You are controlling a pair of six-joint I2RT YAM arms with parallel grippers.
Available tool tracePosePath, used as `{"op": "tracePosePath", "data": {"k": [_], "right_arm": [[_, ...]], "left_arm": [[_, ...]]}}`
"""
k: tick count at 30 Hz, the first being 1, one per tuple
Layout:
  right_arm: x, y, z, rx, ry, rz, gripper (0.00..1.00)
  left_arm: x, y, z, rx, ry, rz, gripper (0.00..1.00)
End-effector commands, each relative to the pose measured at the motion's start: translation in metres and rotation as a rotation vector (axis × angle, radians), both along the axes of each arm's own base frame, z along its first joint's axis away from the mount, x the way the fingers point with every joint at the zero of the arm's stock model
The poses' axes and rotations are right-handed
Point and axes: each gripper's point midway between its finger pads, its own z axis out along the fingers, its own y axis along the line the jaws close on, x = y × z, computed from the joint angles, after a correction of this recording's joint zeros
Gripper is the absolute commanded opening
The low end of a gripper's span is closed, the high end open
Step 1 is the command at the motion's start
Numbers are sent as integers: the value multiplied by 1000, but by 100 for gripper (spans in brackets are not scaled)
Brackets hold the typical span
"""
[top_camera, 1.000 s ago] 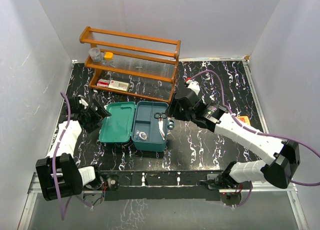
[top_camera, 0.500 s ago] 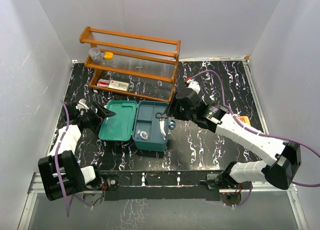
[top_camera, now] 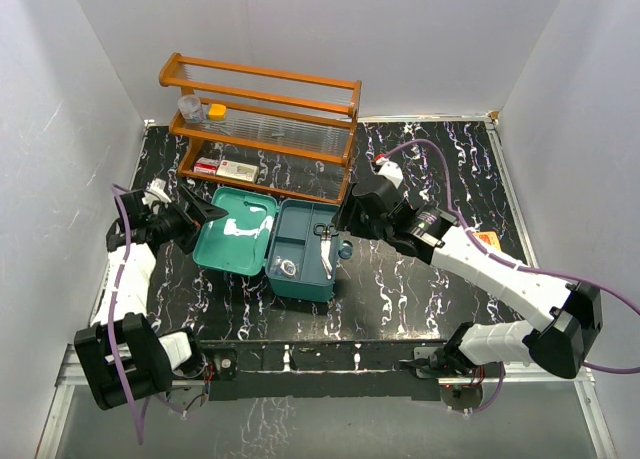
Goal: Organize the medicine kit
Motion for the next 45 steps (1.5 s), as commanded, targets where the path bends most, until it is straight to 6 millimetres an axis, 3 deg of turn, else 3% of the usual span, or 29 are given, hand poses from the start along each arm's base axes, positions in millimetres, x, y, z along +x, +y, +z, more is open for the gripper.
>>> {"op": "tracePosePath", "data": {"k": [1,8,15,19,30,40,45], "right_arm": [[13,-9,5,17,-19,-63,48],[18,-18,-13,52,30,-74,49],[21,-23,-28,84,69,-92,49],[22,-20,-35,103,92,-88,48],[25,-23,-28,157,64,-101,52],[23,-25,-29,170,62,-104,53],[27,-39,-24,157,37,-131,54]], "left_arm": [[-5,-8,27,-23,-50,-44,99],[-10,-16,49,-45,-77,-78,99],[-8,-27,94,-64,-163,-123,99],[-10,-33,108,-59,-189,-145,99],[-32,-73,122,-123,-239,-299,98],[-38,-82,131,-146,-247,-325,96],[-45,-90,147,-187,-273,-327,95]]}}
